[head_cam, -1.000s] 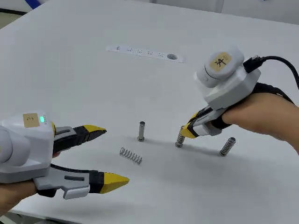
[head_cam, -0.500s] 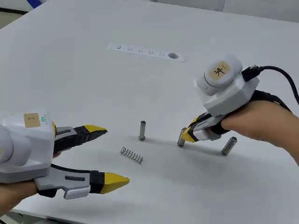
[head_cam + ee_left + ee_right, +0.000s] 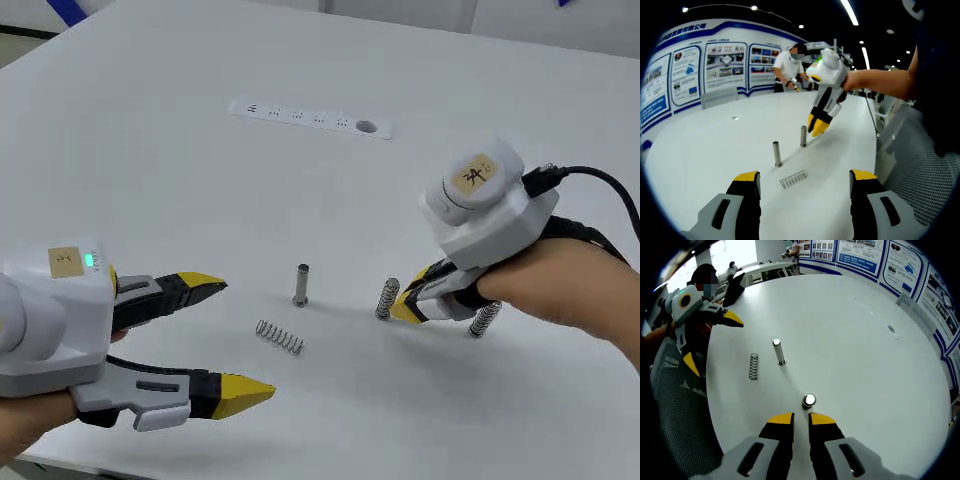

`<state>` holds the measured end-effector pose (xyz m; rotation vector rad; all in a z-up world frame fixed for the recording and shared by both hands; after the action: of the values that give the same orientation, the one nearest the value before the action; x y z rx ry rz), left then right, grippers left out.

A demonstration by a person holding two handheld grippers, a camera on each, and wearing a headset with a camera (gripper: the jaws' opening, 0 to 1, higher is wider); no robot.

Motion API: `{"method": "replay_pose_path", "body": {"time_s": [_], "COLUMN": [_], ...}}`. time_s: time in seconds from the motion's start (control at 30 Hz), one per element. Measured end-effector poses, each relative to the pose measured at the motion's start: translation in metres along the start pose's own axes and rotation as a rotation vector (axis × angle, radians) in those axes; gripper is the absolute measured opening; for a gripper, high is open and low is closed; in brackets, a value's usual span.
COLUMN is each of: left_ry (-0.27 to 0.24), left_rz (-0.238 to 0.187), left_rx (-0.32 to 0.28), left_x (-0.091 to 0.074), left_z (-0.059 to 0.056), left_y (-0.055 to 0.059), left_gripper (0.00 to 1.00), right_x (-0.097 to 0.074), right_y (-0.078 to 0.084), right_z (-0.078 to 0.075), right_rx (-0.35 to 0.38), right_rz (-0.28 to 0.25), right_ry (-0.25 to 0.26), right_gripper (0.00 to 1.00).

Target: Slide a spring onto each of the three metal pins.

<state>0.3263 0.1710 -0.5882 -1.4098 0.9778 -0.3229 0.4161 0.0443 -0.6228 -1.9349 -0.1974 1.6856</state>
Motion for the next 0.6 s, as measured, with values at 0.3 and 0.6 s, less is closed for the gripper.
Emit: {"method": "replay_pose_path", "body": {"time_s": [0.3, 0.6], "left_ry": [0.005, 0.006], "left_rz": [-0.004, 0.002], "left_rx": [0.002, 0.002], "left_x": [0.0, -0.002], "left_z": [0.001, 0.0], "left_y": [-0.001, 0.002], "left_gripper": [0.74, 0.74], "right_x": [0.001, 0.016], "right_y": [-0.009, -0.03], "right_z": [0.025, 0.054], "right_rx": [-0.027, -0.072], "right_rz": [-0.022, -0.062], "right_ry": [-0.026, -0.076], "right_gripper": [0.12, 0.12]}}
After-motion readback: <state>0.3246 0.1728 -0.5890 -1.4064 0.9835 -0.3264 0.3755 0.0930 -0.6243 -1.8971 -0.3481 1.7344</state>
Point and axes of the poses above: the centre of the closed fingertips' face, and the gripper's own axes: x roughly forward along the fingers, z roughly to its left, y roughly out of its underside, the point moved 1 cm from there along -x, roughly backward along the fingers, and after that the axes turned 5 degrees about -x, right-handed, at the moved point
